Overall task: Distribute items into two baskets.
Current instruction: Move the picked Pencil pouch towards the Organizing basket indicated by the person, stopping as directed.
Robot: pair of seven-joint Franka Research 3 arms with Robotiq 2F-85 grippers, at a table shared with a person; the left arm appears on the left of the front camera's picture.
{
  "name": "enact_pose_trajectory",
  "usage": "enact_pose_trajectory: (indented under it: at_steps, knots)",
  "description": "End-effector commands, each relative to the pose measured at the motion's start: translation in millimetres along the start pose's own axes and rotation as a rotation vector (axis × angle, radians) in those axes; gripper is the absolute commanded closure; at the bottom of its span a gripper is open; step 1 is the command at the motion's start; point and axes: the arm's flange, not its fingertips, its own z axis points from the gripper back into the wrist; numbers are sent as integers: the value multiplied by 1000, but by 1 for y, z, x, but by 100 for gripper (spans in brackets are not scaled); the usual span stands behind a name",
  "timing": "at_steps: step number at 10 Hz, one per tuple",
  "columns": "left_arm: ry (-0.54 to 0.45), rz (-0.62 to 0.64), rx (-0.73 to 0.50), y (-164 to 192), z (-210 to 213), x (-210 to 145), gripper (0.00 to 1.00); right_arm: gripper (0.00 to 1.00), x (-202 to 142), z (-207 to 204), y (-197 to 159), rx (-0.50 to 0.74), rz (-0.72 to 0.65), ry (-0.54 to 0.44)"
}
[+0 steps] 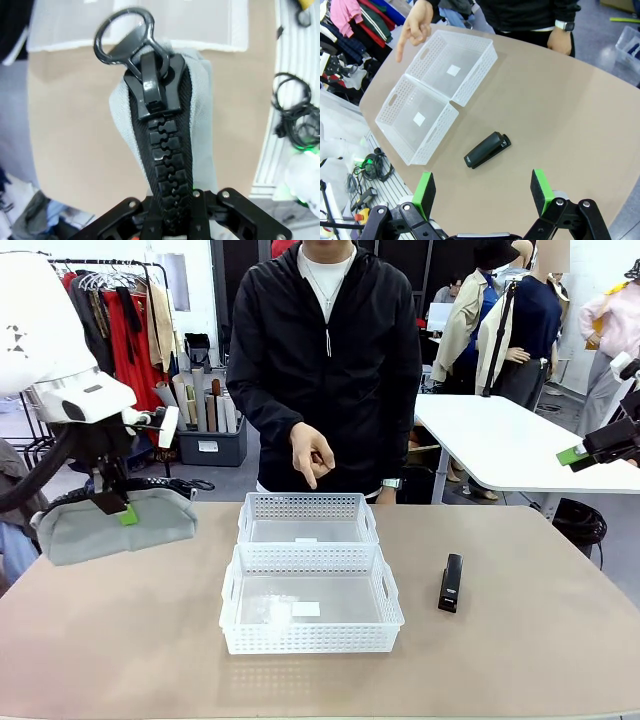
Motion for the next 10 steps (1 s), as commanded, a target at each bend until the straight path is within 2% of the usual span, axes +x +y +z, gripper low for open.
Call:
enact_pose_trajectory:
  at_steps: [1,4,10]
  knots:
    - [14,-107,18,4,-5,11,100,0,1,1,1,1,0,-3]
    - [31,-177,-18,9,-20,36,100,0,1,1,1,1,0,-3]
    - [-14,-277,-134,11,-64,72,100,0,1,1,1,1,0,-3]
